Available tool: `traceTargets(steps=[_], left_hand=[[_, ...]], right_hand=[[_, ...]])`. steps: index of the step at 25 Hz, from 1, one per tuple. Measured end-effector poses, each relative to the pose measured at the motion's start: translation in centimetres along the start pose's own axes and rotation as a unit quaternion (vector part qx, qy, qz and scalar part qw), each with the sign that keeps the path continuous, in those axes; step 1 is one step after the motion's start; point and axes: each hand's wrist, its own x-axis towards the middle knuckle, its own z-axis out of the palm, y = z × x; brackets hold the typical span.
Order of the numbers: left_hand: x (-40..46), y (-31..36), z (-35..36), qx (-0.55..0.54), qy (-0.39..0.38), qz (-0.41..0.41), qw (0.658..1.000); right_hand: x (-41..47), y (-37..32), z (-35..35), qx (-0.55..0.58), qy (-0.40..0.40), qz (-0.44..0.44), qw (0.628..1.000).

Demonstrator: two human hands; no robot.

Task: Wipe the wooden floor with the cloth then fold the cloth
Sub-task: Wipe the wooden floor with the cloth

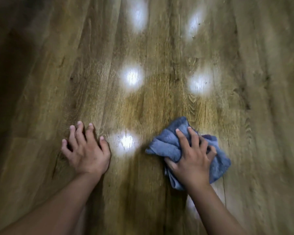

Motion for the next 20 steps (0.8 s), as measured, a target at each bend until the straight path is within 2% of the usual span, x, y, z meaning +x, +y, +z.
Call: traceTargets(steps=[2, 5, 6, 8, 11, 14, 20], left_hand=[[1.9, 1.2, -0.5, -0.057, 0.012, 0.064, 0.996], [6.7, 7.2, -0.3, -0.185, -0.022, 0.201, 0.962], [8.0, 9.5, 0.0, -0.19, -0.033, 0.203, 0.96], [9.6, 12.4, 1.3, -0.143, -0.031, 0.149, 0.978], [10.2, 12.7, 3.5, -0.084, -0.007, 0.133, 0.988], [10.1, 12.5, 3.4, -0.081, -0.002, 0.136, 0.987], [10.2, 12.6, 3.2, -0.05, -0.018, 0.135, 0.989]], right_hand=[[0.0, -0.4, 0.0, 0.004, 0.0, 0.022, 1.0], [1.3, -0.3, 0.4, 0.014, 0.017, 0.031, 0.999], [2.1, -0.1, 0.5, 0.012, 0.03, 0.043, 0.999], [4.8, 0.6, 0.7, 0.011, 0.066, 0.085, 0.994], [12.1, 1.7, 0.7, 0.007, 0.083, 0.144, 0.986], [19.2, 2.1, 0.2, -0.012, 0.101, 0.187, 0.977], [30.2, -0.9, -1.1, -0.02, 0.074, 0.196, 0.978]])
